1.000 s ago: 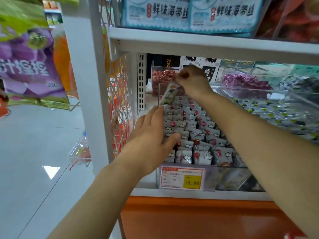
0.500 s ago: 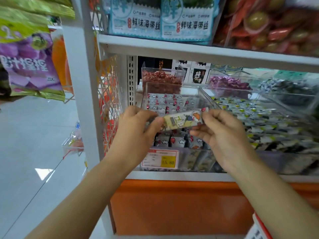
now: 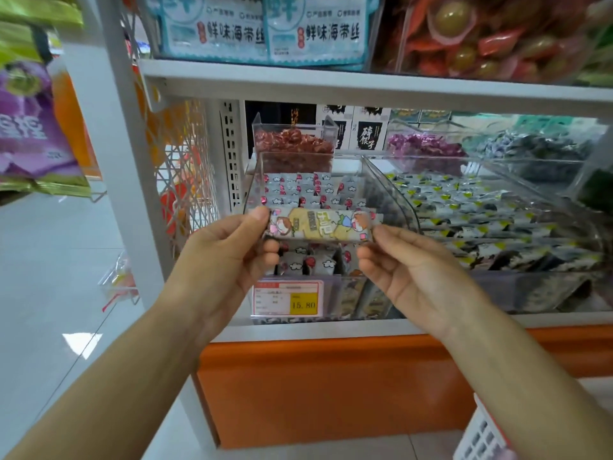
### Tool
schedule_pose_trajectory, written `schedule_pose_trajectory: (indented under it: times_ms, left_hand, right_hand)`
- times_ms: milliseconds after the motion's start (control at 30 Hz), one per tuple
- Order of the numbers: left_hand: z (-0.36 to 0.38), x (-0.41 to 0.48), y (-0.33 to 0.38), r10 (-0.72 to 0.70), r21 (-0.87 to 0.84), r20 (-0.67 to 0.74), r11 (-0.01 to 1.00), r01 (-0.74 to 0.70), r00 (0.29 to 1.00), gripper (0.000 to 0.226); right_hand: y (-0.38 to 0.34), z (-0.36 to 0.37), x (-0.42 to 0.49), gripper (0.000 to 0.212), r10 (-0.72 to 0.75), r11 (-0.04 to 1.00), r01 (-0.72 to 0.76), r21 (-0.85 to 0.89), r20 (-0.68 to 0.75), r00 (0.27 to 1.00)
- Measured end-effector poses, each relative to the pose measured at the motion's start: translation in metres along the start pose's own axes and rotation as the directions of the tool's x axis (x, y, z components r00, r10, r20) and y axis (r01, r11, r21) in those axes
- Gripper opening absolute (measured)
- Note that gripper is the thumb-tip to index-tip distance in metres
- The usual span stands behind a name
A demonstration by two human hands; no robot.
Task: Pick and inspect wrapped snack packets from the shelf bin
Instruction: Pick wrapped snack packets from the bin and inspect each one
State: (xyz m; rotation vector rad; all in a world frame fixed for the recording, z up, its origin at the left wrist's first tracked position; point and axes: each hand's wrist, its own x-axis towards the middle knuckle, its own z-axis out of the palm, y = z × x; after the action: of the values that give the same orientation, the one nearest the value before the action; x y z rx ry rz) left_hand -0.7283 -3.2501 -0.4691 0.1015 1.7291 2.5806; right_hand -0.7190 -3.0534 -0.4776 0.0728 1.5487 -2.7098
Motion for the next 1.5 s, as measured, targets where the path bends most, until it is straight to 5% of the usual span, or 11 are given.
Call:
schedule_pose_trajectory:
  times_ms: [200, 433, 733, 867, 933, 1100, 1300, 1500]
  left_hand:
    - [0.001, -0.001, -0.001, 0.043, 0.007, -0.108, 0.999, -0.043, 0.993, 0.026]
    - [0.003, -0.003, 0.003, -0.009, -0.049, 0.039, 0.999, 0.011, 0.999, 0.011]
    - [-0.002, -0.006, 0.004, 0.146, 0.297, 0.151, 0.937, -0.186, 0.978, 0.027]
    - [-0.003, -0.006, 0.005, 0.071, 0.303, 0.200, 0.944, -0.130, 0.977, 0.027]
    - [-0.005, -0.004, 0.003, 0.059, 0.381, 0.181, 0.916, -0.125, 0.982, 0.040]
    - [-0.005, -0.003, 0.005, 0.118, 0.420, 0.098, 0.895, -0.148, 0.988, 0.027]
    - [-0.007, -0.005, 0.008, 0.118, 0.525, 0.192, 0.826, -0.203, 0.974, 0.028]
    - [-0.003, -0.007, 0.005, 0.142, 0.609, 0.220, 0.753, -0.250, 0.965, 0.015]
  right_hand:
    - [0.003, 0.003, 0.003, 0.018, 0.000, 0.997, 0.000, 0.075, -0.009, 1.000]
    - [0.001, -0.001, 0.005, 0.008, -0.039, 0.991, 0.052, 0.127, -0.096, 0.995]
    - [0.002, -0.002, 0.000, 0.017, -0.339, 0.901, 0.325, -0.289, 0.001, 0.941]
    - [0.006, -0.002, 0.001, 0.011, -0.395, 0.817, 0.383, -0.431, 0.064, 0.916]
    - [0.008, -0.003, 0.002, 0.014, -0.408, 0.786, 0.409, -0.464, 0.110, 0.907]
    - [0.010, -0.002, 0.003, 0.013, -0.388, 0.777, 0.419, -0.470, 0.166, 0.906]
    - [0.006, 0.000, 0.002, 0.013, -0.419, 0.713, 0.423, -0.559, 0.145, 0.896]
    - [0.005, 0.001, 0.000, 0.021, -0.532, 0.514, 0.488, -0.705, 0.184, 0.827]
